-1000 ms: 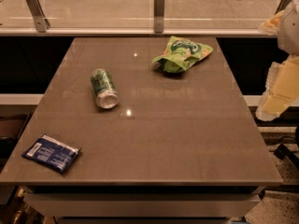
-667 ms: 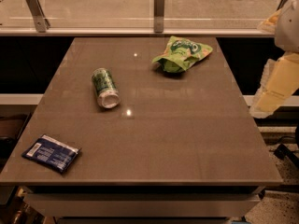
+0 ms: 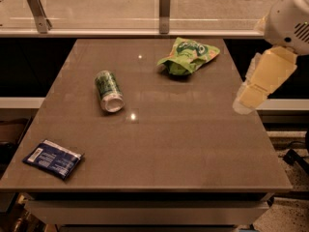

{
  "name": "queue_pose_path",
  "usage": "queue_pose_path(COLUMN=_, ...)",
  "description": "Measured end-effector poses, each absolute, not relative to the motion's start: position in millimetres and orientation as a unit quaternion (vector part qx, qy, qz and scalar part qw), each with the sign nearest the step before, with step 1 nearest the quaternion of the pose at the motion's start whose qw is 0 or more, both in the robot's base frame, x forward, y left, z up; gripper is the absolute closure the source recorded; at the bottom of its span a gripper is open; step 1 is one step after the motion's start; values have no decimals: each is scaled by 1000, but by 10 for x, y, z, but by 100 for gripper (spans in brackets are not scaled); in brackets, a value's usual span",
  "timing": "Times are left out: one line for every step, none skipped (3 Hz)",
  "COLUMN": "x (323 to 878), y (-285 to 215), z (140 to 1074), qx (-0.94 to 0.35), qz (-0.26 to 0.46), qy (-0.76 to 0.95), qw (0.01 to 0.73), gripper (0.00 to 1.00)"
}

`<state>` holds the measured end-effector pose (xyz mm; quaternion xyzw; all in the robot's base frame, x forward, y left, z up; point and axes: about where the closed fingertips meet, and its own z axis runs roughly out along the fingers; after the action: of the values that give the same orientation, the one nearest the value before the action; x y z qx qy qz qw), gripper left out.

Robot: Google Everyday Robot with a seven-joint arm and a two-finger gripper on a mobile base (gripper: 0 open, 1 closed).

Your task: Place green can upright

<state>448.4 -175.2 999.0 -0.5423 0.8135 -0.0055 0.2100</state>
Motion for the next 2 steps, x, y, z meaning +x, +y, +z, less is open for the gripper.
queue_pose_path(x=4585, y=-1516, z=9959, qx=-521, qz=-4, qy=833, qw=185, gripper=0)
queue_pose_path(x=4751, y=-1311, z=9885, qx=-486, qz=-25, qy=860, qw=154, gripper=0)
